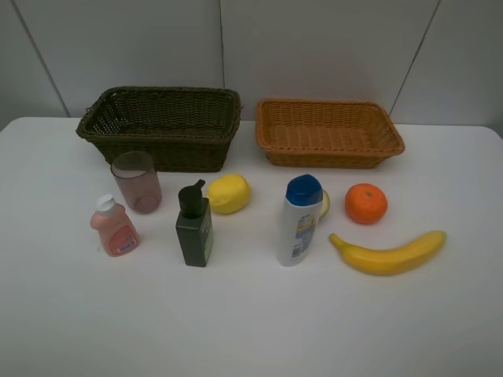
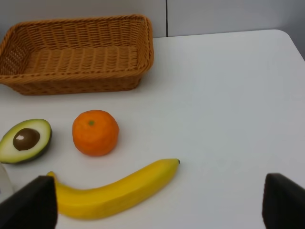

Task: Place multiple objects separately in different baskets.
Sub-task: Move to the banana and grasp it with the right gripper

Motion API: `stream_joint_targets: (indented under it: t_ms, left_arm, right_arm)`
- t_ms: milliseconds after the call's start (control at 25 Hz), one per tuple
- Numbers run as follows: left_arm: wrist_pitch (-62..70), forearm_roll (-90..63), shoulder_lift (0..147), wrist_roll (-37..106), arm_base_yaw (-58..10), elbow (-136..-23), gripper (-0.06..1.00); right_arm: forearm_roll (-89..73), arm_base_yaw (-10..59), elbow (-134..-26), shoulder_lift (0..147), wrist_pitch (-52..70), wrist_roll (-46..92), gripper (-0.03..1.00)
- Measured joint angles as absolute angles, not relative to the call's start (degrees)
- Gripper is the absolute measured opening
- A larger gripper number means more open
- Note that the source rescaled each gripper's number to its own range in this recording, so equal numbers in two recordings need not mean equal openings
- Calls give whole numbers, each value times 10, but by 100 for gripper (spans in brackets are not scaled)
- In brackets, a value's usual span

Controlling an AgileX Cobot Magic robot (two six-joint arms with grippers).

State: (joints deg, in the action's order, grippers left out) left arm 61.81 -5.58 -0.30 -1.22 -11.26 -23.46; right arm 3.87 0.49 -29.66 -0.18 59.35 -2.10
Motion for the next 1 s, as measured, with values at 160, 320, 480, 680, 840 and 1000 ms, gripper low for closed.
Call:
stream_joint_targets:
  t_ms: [160, 320, 480, 680, 840, 1000]
  left_arm:
    - [618, -56, -3, -12, -113, -235, 90]
    - [618, -56, -3, -12, -113, -235, 90]
    - [618, -56, -3, -12, -113, -235, 90]
    - [618, -56, -3, -12, -113, -235, 90]
    - [618, -52, -3, -12, -113, -235, 90]
    - [618, -52, -3, -12, -113, -235, 90]
  right_arm:
    - [39, 5, -297, -2, 594, -21, 84]
    - [39, 5, -297, -2, 594, -21, 84]
    - [39, 5, -297, -2, 594, -21, 84]
    - [39, 5, -297, -2, 594, -21, 84]
    - [39, 5, -297, -2, 594, -21, 84]
    - [39, 5, -297, -2, 594, -21, 84]
